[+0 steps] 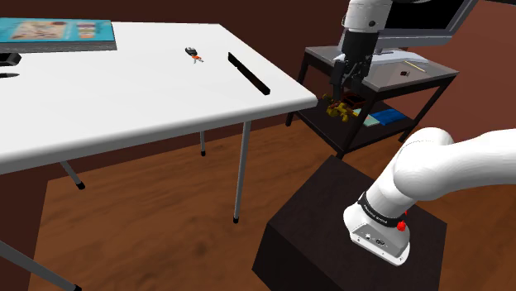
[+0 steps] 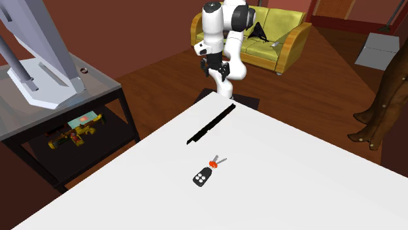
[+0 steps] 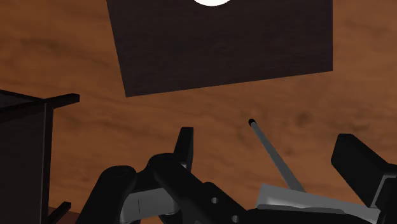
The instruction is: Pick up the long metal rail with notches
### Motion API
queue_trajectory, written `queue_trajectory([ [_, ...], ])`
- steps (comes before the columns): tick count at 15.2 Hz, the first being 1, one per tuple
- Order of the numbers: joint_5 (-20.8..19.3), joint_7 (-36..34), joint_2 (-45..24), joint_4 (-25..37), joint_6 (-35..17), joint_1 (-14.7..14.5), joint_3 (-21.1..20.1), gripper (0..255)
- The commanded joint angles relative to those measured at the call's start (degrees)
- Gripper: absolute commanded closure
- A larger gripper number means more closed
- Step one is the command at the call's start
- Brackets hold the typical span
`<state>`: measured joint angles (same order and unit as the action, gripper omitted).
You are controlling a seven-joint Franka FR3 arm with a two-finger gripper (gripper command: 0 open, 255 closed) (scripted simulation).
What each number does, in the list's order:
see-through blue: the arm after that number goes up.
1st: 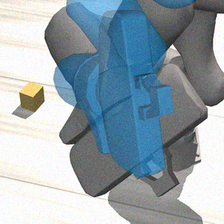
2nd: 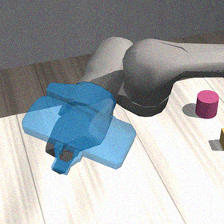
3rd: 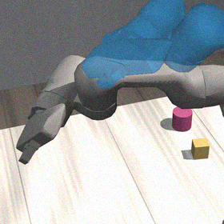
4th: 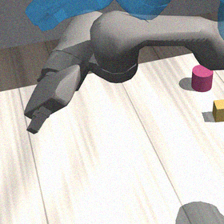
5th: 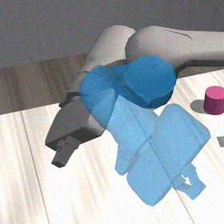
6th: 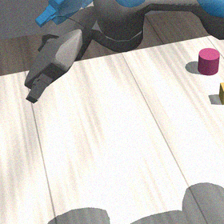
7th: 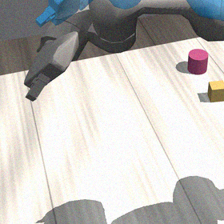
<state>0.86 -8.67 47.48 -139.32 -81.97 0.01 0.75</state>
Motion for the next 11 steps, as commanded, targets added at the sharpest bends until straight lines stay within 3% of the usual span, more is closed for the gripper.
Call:
queue_trajectory([
  [1,0.0,0.0,0.0,0.0,0.0,0.0,0.0,0],
  [11,2.8,-7.2,-17.0,9.7,-14.5,-0.2,-4.5,0],
])
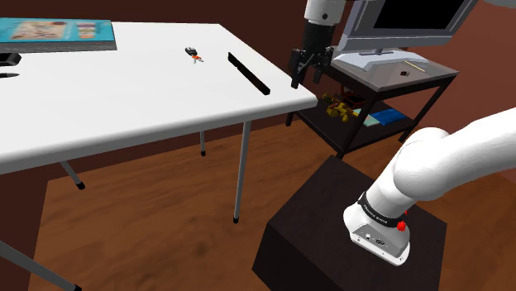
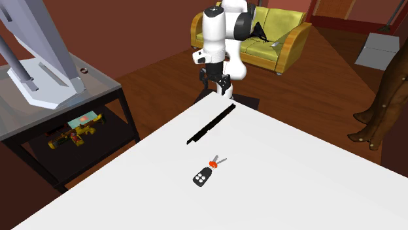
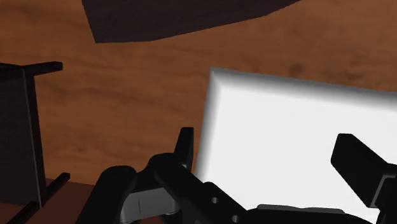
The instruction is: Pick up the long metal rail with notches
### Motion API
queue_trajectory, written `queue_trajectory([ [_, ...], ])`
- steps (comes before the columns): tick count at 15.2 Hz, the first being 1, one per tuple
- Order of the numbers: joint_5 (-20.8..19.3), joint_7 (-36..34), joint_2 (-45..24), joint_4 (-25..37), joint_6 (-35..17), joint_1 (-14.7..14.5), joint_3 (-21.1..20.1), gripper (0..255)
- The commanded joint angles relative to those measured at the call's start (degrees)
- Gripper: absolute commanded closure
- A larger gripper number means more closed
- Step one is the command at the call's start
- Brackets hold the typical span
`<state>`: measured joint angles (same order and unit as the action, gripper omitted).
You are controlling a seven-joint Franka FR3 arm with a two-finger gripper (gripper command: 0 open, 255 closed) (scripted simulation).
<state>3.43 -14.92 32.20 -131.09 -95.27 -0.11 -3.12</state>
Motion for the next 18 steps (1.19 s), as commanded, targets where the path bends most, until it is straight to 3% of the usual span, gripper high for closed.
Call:
queue_trajectory([
  [1,0.3,-1.7,-3.5,2.8,-2.3,0.0,-1.0,0],
  [9,-0.7,-7.5,-17.4,15.4,-9.2,0.3,-3.7,0],
  [16,-3.5,-12.8,-30.0,30.0,-11.9,0.2,-5.3,0],
  [18,-3.7,-13.1,-30.7,30.1,-12.8,0.2,-5.3,0],
])
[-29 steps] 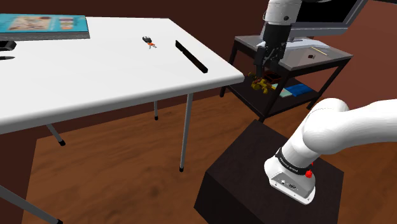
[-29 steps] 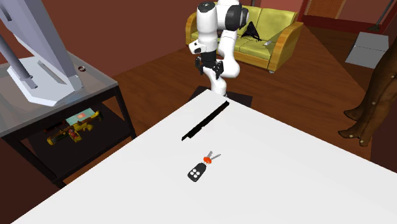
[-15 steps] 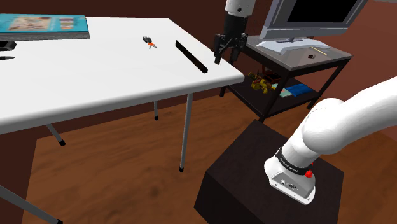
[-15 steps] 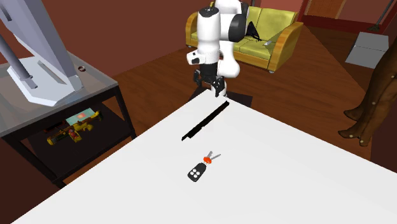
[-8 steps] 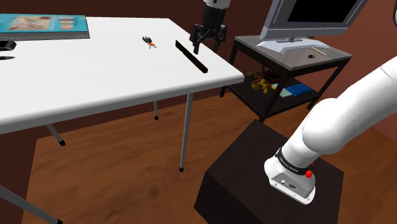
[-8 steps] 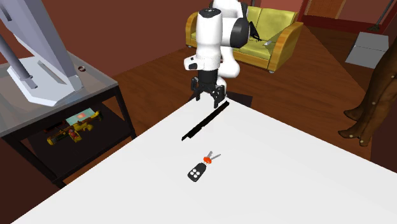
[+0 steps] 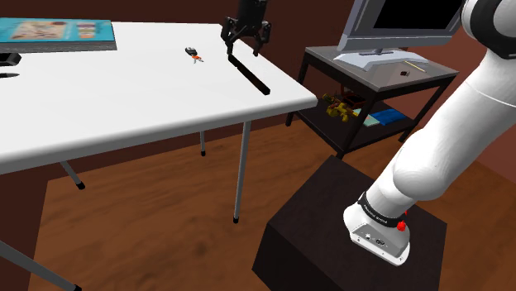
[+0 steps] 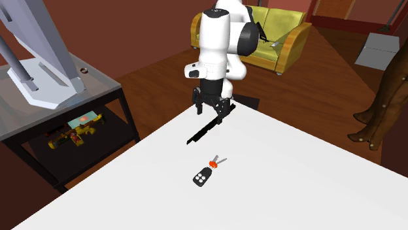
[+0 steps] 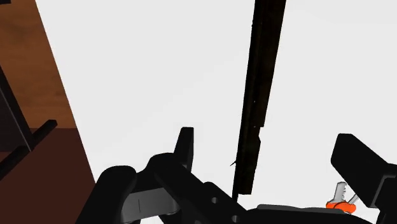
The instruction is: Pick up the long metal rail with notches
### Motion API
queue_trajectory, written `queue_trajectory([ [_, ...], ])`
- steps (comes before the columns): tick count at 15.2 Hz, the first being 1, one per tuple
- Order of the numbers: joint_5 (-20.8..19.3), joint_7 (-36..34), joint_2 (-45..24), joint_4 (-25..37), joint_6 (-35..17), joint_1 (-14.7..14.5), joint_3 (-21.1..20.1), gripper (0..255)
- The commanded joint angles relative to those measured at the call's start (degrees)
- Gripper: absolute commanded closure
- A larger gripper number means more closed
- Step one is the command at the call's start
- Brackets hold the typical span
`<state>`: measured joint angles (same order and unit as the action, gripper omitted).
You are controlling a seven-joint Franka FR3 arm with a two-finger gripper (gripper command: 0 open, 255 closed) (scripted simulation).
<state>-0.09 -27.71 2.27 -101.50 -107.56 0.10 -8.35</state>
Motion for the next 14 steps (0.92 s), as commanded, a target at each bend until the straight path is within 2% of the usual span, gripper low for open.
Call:
queue_trajectory([
  [1,-0.2,-0.4,-0.7,-0.3,-1.3,-0.1,-0.1,0],
  [6,-0.2,-0.4,-0.7,-4.5,-5.5,-0.1,-0.1,0],
  [8,-0.2,-0.4,-0.7,-4.6,-5.5,-0.1,-0.1,0],
  [9,-0.2,-0.4,-0.8,-4.6,-5.7,-0.1,-0.1,255],
  [14,-0.2,-0.3,-1.0,-4.5,-5.7,0.0,-0.1,255],
])
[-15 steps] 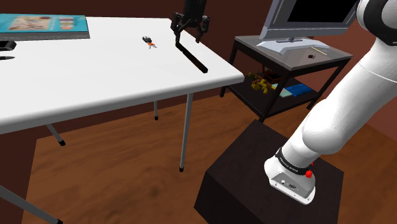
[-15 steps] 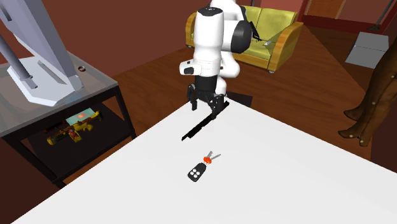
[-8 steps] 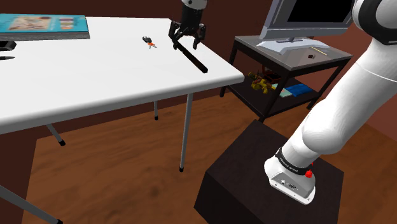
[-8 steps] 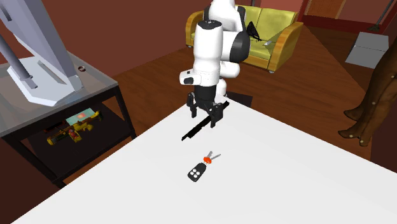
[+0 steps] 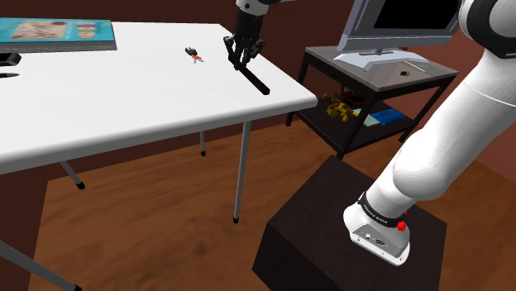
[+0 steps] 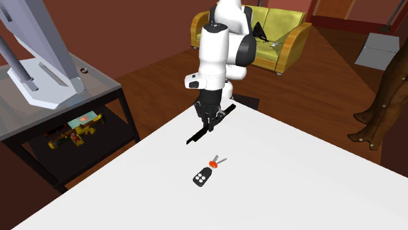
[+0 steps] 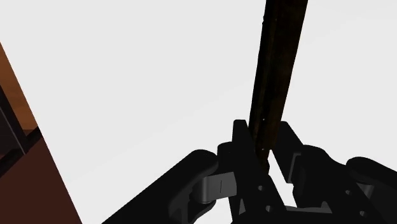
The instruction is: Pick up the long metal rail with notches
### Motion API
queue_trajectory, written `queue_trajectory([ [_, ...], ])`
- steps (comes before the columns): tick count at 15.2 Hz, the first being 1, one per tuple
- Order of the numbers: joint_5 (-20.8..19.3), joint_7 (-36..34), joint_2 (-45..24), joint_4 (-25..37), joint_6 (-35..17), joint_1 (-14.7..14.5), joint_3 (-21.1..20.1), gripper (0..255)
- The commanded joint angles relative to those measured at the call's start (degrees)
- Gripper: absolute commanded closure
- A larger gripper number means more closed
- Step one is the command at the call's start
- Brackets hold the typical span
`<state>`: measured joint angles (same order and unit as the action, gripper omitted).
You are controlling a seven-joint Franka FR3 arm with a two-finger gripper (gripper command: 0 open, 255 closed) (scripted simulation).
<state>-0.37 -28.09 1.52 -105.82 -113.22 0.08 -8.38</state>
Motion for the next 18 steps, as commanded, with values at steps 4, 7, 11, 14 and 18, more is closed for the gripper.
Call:
queue_trajectory([
  [4,0.1,0.0,0.0,-0.2,0.1,0.0,0.0,255],
  [7,0.1,0.0,0.1,2.0,2.4,0.0,0.0,255],
  [11,0.1,0.0,0.0,5.2,5.5,0.0,0.0,255],
  [14,0.0,0.0,-0.2,7.8,7.9,-0.1,0.0,255],
  [18,0.0,0.0,-0.7,11.5,11.1,-0.1,-0.1,255],
])
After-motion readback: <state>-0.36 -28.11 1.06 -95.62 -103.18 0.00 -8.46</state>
